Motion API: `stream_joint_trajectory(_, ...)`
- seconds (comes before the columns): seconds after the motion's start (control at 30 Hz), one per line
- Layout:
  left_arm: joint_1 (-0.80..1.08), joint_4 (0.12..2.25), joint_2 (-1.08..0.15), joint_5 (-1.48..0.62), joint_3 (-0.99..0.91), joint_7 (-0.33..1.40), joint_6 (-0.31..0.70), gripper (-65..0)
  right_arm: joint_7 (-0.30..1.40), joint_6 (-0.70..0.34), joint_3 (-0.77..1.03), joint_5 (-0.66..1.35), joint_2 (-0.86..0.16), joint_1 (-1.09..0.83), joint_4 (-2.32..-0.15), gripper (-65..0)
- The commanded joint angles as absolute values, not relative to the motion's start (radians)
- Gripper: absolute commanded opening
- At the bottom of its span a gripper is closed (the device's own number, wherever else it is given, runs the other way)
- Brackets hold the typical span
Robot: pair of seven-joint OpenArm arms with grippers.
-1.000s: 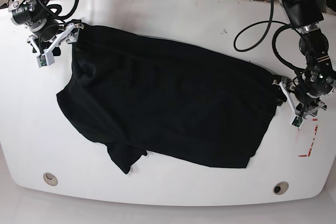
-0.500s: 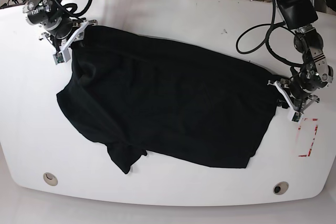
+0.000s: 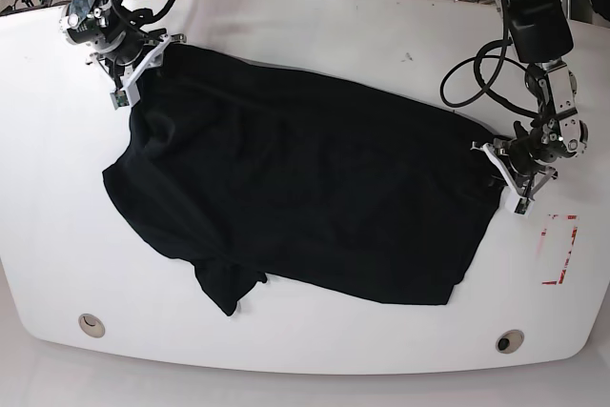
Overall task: Fold the T-shirt properly
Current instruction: 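Drag the shirt edge with both grippers to spread it flat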
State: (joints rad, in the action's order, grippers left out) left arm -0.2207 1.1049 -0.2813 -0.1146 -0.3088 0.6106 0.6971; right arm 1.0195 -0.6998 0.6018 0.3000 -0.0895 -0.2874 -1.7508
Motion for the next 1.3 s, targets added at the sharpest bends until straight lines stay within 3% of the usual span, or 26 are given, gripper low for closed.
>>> stream_joint_trajectory(0.0,-0.202,1.125,-0.306,-0.108,-0.311,0.645,0.698,-55.7,1.029,-0.698,0.602,0.286,-0.114,-0.286,-1.718,-44.7)
stream_joint_trajectory(0.63,0.236,1.56,-0.344,-0.108,-0.432,0.774,0.698,-55.6,1.032,-0.698,0.601,0.295,-0.185,-0.409,-1.819,-43.4)
stream_joint_trajectory(1.13,0.344,1.656,-0.341,-0.114,-0.519,0.822,0.698,-55.6,1.096,-0.698,0.636,0.297,-0.185,-0.415,-2.015,-43.1)
stream_joint_trajectory(1.2,0.344,1.669,-0.341,-0.114,-0.519,0.822,0.698,-55.6,1.121,-0.698,0.657,0.317,-0.183,-0.381,-2.02,-40.7)
stream_joint_trajectory(1.27,0.341,1.684,-0.341,-0.114,-0.521,0.822,0.698,-55.6,1.158,-0.698,0.69,0.367,-0.186,-0.355,-2.015,-34.2)
